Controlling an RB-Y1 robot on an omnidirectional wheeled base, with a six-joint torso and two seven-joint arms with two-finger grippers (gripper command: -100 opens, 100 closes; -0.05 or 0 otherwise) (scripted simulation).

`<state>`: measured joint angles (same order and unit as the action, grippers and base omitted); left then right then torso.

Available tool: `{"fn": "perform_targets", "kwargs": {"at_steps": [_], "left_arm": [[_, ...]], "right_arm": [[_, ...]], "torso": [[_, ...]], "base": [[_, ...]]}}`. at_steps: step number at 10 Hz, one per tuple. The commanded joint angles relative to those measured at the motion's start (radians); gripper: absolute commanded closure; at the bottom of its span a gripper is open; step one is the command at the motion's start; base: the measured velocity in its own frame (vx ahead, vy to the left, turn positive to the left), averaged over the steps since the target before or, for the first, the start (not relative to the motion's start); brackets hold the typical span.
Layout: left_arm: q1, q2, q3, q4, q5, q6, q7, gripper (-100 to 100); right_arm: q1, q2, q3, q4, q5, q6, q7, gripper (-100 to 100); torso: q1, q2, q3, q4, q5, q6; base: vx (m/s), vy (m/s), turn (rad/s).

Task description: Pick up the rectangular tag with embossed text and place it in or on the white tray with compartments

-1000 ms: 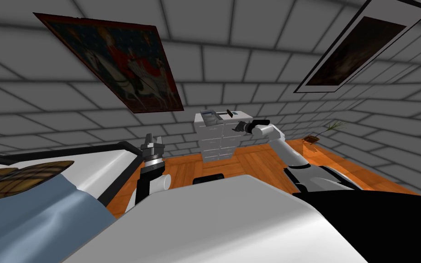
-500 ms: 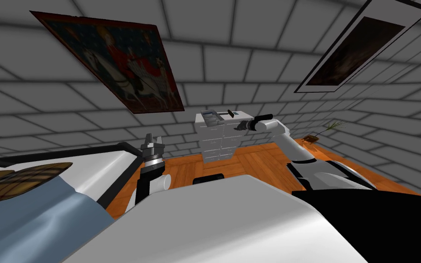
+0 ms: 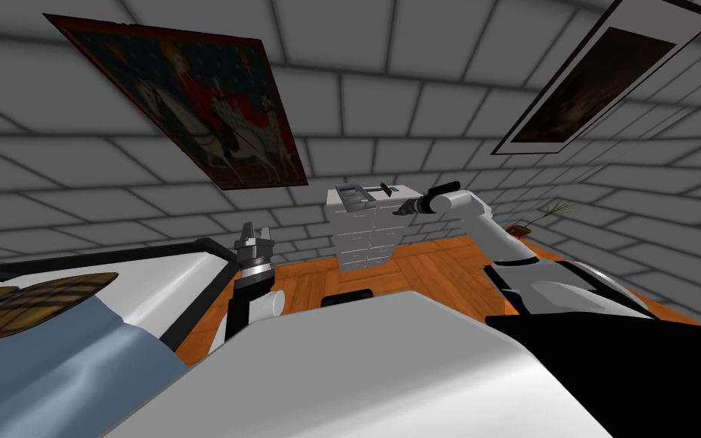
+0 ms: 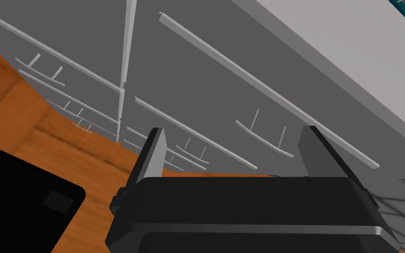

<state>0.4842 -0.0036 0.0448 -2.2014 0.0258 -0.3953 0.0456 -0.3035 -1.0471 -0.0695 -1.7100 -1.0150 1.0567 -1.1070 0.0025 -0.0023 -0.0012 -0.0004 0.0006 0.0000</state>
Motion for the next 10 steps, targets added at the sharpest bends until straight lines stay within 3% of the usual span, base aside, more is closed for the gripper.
{"fn": "perform_targets", "kwargs": {"at_steps": [1,2,4,5,6,7,10], "left_arm": [[0.0,0.0,0.0,0.0,0.0,0.0,0.0,0],[0.0,0.0,0.0,0.0,0.0,0.0,0.0,0],[0.0,0.0,0.0,0.0,0.0,0.0,0.0,0],[0.0,0.0,0.0,0.0,0.0,0.0,0.0,0],[0.0,0.0,0.0,0.0,0.0,0.0,0.0,0],[0.0,0.0,0.0,0.0,0.0,0.0,0.0,0],[0.0,0.0,0.0,0.0,0.0,0.0,0.0,0]], "right_arm": [[-0.016,-0.016,0.002,0.018,-0.018,0.05,-0.029,-100],[-0.046,-0.056,0.001,0.042,-0.056,0.081,-0.071,-100],[-0.046,-0.056,0.001,0.042,-0.056,0.119,-0.08,-100],[-0.074,-0.094,0.0,0.066,-0.091,0.158,-0.127,-100],[-0.074,-0.094,0.0,0.066,-0.091,0.182,-0.129,-100],[-0.101,-0.131,0.0,0.089,-0.125,0.213,-0.176,-100],[-0.125,-0.167,0.0,0.11,-0.156,0.298,-0.222,-100]], "torso": [[0.0,0.0,0.0,0.0,0.0,0.0],[0.0,0.0,0.0,0.0,0.0,0.0],[0.001,-0.001,0.0,0.0,0.0,0.0],[-0.001,0.0,0.0,0.0,0.0,0.0],[0.0,0.0,0.0,0.0,0.0,0.0],[0.0,-0.001,-0.001,0.0,0.0,0.0],[0.001,-0.003,-0.002,-0.001,0.0,0.0]], "base": [[0.04,0.035,-0.012],[0.042,0.052,-0.009],[0.029,0.031,-0.005],[0.035,0.034,-0.001],[0.045,0.033,-0.009],[0.059,0.049,-0.002],[0.065,0.038,0.0]]}}
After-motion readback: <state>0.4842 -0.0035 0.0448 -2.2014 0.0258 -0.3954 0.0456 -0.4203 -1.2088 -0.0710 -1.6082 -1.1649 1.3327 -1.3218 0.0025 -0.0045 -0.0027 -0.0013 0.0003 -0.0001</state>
